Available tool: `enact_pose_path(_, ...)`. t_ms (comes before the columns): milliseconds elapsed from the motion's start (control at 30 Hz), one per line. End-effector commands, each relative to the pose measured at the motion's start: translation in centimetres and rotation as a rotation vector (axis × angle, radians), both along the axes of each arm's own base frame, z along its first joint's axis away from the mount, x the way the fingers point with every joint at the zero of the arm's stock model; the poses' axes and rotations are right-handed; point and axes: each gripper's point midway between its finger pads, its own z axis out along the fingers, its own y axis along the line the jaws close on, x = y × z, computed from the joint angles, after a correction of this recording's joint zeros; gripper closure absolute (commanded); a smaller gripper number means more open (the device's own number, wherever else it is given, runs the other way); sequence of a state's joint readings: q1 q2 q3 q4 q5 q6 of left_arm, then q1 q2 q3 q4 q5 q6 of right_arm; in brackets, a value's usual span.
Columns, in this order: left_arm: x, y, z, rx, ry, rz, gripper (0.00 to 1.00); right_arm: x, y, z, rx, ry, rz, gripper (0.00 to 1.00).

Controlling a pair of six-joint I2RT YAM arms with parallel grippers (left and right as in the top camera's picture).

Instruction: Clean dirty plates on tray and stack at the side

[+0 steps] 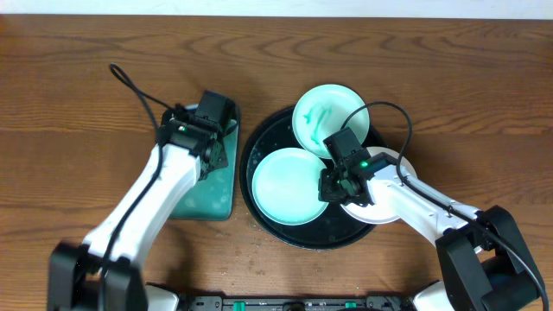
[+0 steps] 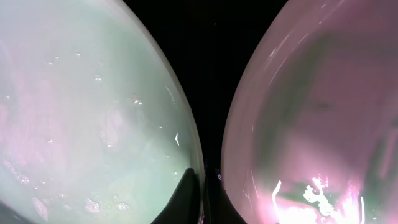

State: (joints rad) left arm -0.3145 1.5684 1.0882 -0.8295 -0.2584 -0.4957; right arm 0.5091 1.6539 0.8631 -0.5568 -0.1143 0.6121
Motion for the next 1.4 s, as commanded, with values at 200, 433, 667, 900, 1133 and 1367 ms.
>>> enact_pose_path(200,-0.2,0.3,-1.5,-0.126,0.081,0.035,0.55,-0.1,-0.5,-0.2,-0.037,-0.010,0.030,0.96)
enact_pose_path(433,-1.4,0.6,6.8,-0.174,-0.121,0.013,0.36,1.6,1.0,0.6,0.030,-0.075,0.035,0.99)
enact_pose_path(667,-5.2,1.6,14.2,-0.216,-0.362,-0.018,0.20,4.7,3.2,8.2,0.159,-0.164,0.073,0.99)
enact_pose_path(900,-7.3,2.1,17.8,-0.251,-0.519,-0.029,0.19,7.3,3.4,15.8,0.051,-0.317,0.106,0.99)
enact_pose_path(1133,-7.8,2.2,18.6,-0.259,-0.556,-0.031,0.19,9.7,9.4,20.5,0.135,-0.569,0.189,0.99)
enact_pose_path(1367,-7.8,2.2,18.4,-0.257,-0.546,-0.031,0.19,11.0,15.5,17.4,-0.007,-0.736,0.293,0.99)
